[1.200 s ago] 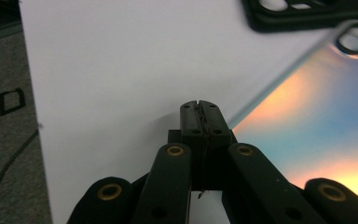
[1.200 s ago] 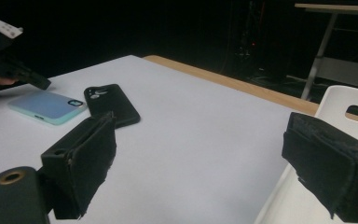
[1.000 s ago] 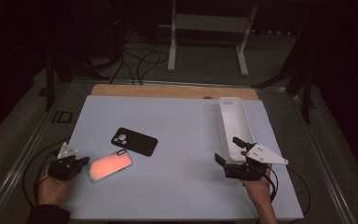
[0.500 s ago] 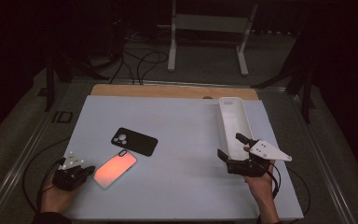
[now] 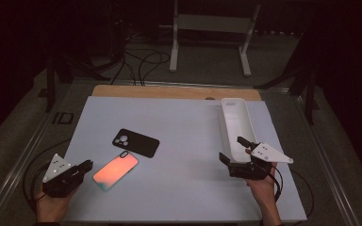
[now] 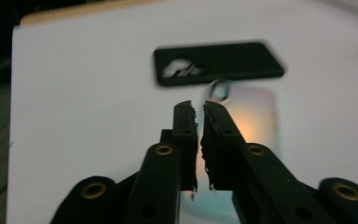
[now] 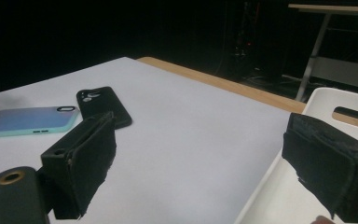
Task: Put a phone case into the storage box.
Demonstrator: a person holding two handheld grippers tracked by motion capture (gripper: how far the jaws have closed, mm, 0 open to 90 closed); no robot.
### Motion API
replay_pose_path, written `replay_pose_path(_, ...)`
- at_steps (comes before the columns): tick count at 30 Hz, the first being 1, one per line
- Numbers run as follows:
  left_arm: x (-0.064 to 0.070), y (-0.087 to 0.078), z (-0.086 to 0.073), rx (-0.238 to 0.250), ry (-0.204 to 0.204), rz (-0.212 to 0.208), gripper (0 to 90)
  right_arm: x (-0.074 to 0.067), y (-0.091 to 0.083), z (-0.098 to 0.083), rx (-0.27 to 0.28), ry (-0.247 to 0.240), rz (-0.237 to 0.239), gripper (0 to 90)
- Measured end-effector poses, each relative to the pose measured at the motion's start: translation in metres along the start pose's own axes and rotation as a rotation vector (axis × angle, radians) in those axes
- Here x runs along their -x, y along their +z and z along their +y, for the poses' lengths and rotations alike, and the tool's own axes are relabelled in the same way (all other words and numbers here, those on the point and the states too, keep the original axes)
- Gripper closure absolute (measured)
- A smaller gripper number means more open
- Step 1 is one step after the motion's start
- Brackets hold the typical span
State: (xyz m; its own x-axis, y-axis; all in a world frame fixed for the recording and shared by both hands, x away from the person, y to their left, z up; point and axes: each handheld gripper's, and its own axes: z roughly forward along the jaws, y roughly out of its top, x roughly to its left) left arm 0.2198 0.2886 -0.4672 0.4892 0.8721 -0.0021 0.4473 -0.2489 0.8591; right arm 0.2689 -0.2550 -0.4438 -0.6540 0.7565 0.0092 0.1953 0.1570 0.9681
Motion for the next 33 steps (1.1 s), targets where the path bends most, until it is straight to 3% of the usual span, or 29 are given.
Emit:
replay_pose_path(9,0.030,0.003,0.025,0.124,0.047,-0.118,61.4,-0.004,0.000,-0.005,-0.003,0.009,0.010,9.7)
replay_pose_path(14,0.037,0.015,0.033,0.174,0.043,-0.150,40.8,-0.006,-0.003,-0.009,0.000,0.011,0.008,9.7)
replay_pose_path(17,0.039,0.022,0.035,0.163,0.038,-0.153,29.5,-0.007,-0.005,-0.012,0.002,0.015,0.006,9.7)
replay_pose_path(24,0.034,0.022,0.030,0.159,0.018,-0.112,20.0,-0.009,-0.010,-0.015,0.001,0.012,-0.002,9.7)
replay_pose_path(29,0.031,0.023,0.029,0.109,0.015,-0.077,7.8,-0.010,-0.009,-0.018,-0.008,0.006,0.003,9.7)
replay_pose_path(33,0.031,0.028,0.028,0.047,0.037,-0.080,0.7,-0.010,-0.008,-0.018,-0.014,0.002,0.001,9.7)
